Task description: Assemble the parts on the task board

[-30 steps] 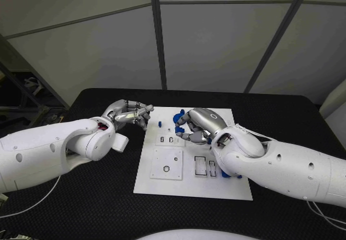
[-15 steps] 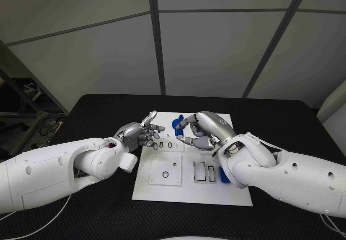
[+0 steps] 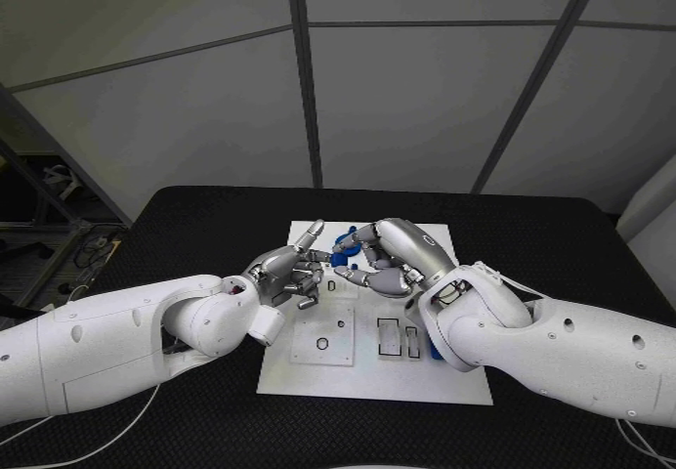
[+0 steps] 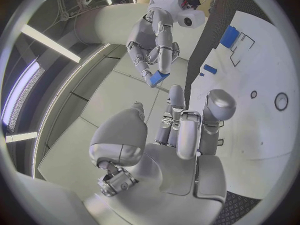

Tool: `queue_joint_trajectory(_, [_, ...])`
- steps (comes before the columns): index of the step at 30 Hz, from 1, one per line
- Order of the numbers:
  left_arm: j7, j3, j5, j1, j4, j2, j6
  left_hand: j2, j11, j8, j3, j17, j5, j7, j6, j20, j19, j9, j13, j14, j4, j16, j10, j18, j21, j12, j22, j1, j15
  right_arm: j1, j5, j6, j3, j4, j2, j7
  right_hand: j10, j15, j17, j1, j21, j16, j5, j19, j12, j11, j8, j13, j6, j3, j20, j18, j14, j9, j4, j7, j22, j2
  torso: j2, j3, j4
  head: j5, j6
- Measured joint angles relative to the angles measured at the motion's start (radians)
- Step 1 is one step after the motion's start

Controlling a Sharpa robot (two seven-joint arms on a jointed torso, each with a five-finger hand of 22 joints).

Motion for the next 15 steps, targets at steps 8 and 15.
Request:
queue_joint_trajectory(8, [-0.001,0.0,0.017,0.0,-0.001,0.006,0.029,0.05,-0.009,-0.02,-0.039,0.0,0.012,-0.011,0.027,-0.006,0.052,0.0,0.154,0.004,0.0,0.034,0.089,-0.07,0.111,0.073,0.113,-0.04,-0.004,0.0,0.012,-0.004,0.0,-0.002,0.006,0.016,0.0,0.0,0.0,-0.001,0.0,0.0,0.003,0.0,0.0,0.0,0.002,0.0,-0.001,0.0,0.0,0.0,0.0,0.0,0.0,-0.001,0.0,-0.001,0.0,-0.0003,0.0009,-0.002,-0.001])
queue_joint_trajectory(15, [-0.005,0.0,0.023,0.0,-0.001,0.007,0.045,0.091,-0.021,-0.028,-0.067,0.0,0.012,-0.02,0.063,-0.014,0.084,0.003,0.229,0.006,0.0,0.05,0.137,-0.068,0.174,0.1,0.176,-0.07,-0.013,0.0,0.017,-0.006,0.0,-0.004,0.009,0.024,0.0,0.0,0.0,-0.001,0.0,0.0,0.004,0.0,0.0,0.0,0.002,0.0,-0.002,0.0,0.0,0.0,0.0,0.0,0.0,-0.002,0.0,-0.001,0.001,-0.0001,0.0009,-0.003,-0.005])
